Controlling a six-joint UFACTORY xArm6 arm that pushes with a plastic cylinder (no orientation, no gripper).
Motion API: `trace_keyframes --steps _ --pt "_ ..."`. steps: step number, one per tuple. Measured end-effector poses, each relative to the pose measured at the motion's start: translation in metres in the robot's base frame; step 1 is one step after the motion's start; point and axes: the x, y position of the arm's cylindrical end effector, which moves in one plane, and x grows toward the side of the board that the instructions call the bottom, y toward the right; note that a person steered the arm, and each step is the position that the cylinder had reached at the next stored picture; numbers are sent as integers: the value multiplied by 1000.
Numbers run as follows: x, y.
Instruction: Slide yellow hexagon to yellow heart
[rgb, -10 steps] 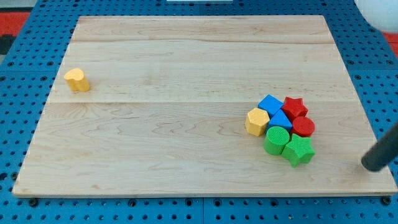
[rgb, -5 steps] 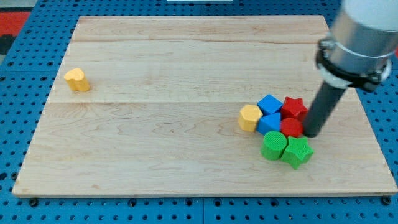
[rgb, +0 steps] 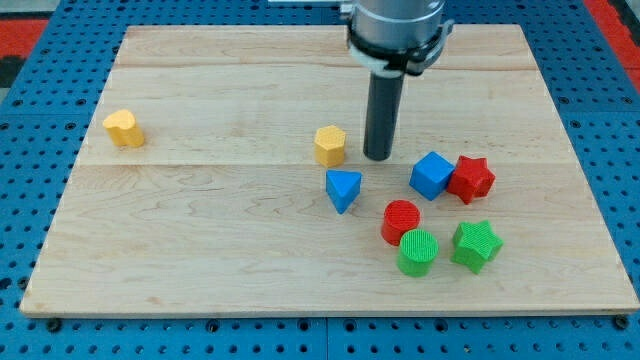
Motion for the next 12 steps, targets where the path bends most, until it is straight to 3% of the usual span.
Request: trace_keyframes --steps 2,4,5,7,9,10,11,12 --pt "-44 -145" --pt "-30 -38" --pt "9 -16" --pt "10 -195" --pt "20 -143" --pt "2 -145" --pt "-7 -215" --pt "-7 -235"
